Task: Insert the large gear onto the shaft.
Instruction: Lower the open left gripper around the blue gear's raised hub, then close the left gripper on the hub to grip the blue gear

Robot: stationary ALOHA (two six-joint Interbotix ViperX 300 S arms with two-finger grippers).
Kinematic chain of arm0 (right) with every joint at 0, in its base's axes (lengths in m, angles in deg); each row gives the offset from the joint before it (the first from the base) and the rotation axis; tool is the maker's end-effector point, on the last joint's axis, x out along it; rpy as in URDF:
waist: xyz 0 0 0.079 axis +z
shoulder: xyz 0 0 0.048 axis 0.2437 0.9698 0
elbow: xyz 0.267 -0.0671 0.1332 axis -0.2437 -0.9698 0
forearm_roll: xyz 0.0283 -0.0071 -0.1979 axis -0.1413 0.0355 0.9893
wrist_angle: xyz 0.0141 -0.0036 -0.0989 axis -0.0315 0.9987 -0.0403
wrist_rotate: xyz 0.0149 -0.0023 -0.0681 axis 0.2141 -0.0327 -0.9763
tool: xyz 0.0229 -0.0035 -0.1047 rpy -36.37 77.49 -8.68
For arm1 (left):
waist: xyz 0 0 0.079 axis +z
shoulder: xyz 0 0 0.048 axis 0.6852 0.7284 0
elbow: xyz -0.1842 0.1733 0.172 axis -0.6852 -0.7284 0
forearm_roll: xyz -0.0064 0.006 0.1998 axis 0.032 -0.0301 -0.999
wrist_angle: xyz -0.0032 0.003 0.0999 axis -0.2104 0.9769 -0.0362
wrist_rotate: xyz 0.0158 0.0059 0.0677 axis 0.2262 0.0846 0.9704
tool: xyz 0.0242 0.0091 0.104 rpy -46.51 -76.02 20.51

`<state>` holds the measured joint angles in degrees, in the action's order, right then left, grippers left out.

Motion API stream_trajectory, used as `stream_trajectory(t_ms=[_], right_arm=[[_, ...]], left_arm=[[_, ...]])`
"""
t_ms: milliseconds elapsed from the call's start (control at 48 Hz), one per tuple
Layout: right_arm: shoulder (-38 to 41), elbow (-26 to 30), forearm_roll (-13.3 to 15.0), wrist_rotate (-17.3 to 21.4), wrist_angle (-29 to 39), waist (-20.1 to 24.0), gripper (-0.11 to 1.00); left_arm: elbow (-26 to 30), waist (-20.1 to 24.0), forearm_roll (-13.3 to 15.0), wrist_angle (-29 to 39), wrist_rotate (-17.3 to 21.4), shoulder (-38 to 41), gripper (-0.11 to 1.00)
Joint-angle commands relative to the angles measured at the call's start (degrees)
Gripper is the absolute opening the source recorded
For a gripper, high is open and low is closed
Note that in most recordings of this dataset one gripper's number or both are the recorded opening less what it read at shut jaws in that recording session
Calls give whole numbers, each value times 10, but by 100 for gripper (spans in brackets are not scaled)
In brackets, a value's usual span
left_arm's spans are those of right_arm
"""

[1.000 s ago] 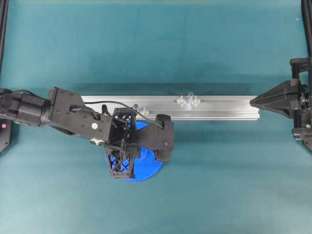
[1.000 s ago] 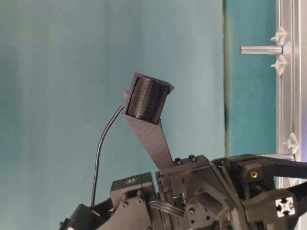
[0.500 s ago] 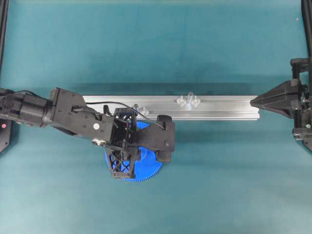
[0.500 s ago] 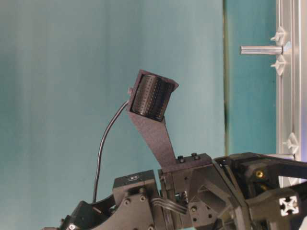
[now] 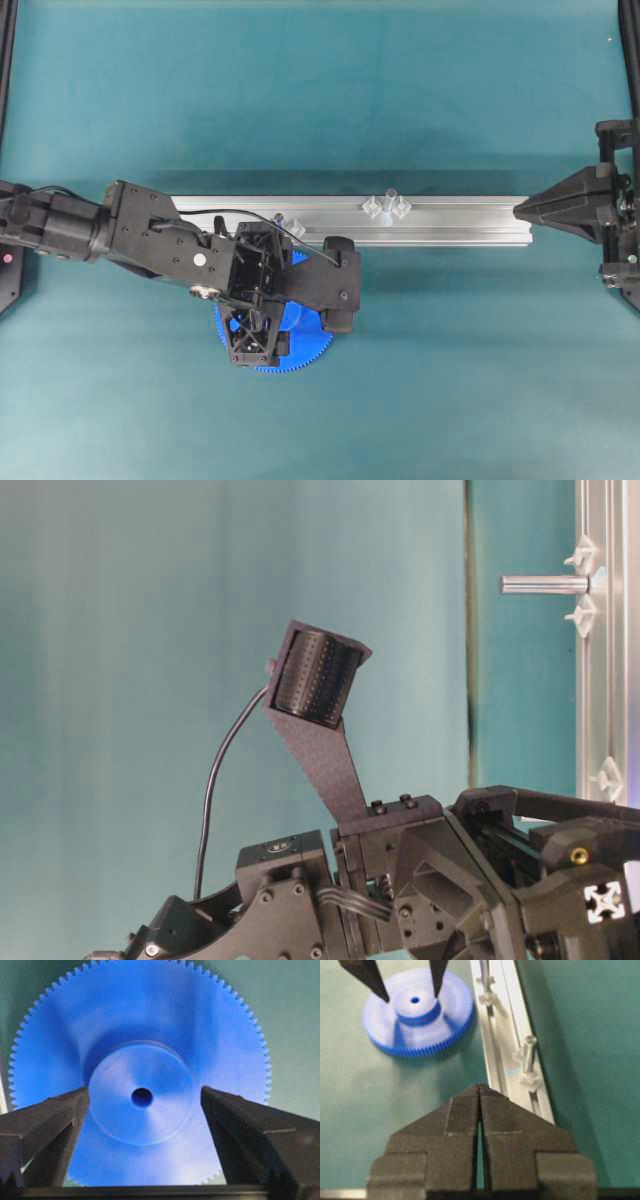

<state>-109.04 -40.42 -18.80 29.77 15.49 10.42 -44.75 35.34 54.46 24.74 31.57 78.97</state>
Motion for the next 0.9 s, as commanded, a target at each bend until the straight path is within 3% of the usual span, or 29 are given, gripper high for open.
stream_trajectory(t_ms=[0, 875], right_arm=[[3, 5, 1, 5, -6, -2, 1], [-5, 1, 1, 16, -4, -2, 1]], left_arm=[[12, -4, -1, -2, 0, -8, 95], [6, -1, -1, -2, 1, 22, 95]])
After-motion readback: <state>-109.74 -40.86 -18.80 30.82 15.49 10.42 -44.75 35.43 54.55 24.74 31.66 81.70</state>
